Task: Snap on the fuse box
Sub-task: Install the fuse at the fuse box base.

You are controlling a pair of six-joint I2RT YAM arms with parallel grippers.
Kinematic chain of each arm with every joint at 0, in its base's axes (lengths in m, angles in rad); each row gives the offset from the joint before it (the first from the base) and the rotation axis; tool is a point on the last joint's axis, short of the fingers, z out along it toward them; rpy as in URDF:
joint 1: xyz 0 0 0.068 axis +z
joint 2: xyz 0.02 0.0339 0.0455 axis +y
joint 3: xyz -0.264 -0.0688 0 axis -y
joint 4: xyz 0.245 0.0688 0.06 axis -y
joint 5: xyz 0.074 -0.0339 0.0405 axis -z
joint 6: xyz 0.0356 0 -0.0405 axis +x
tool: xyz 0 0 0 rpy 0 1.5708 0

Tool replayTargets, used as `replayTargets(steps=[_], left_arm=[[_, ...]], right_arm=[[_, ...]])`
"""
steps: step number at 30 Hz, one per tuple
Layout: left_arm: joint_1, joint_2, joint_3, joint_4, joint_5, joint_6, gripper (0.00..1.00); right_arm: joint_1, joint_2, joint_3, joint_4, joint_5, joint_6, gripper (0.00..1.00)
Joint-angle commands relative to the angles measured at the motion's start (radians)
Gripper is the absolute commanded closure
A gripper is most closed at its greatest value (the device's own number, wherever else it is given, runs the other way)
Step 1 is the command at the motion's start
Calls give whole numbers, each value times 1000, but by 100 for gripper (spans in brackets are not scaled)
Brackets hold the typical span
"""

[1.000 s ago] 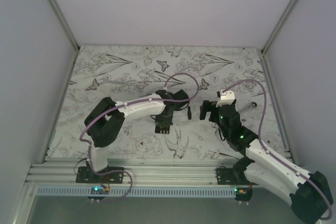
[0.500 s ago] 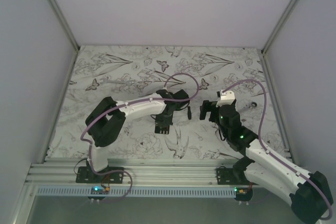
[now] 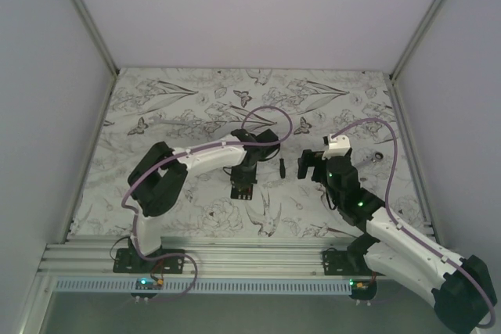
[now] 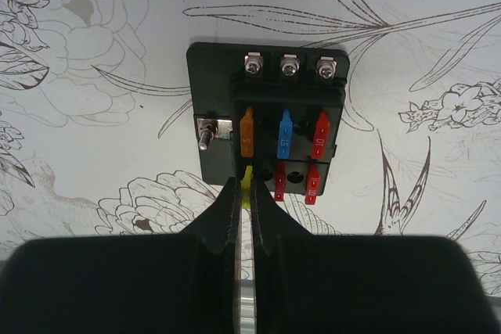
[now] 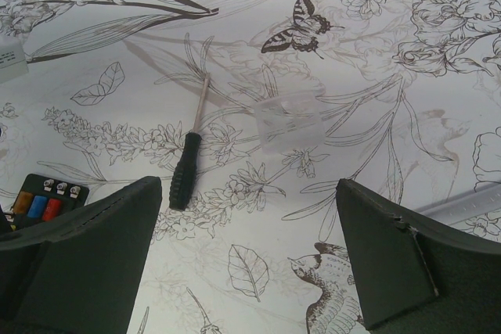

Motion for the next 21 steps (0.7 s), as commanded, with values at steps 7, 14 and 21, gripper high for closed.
replayTargets(steps=[7, 14, 21], left_arm=[[-61, 121, -93, -22, 24, -21, 100], [-25, 65, -131, -19, 6, -33, 100], [-44, 30, -90, -18, 7, -15, 100]], right_arm=[[-7, 6, 18, 13, 1, 9, 1], [-6, -5, 17, 10, 1, 9, 1], [-7, -6, 17, 9, 1, 9, 1]])
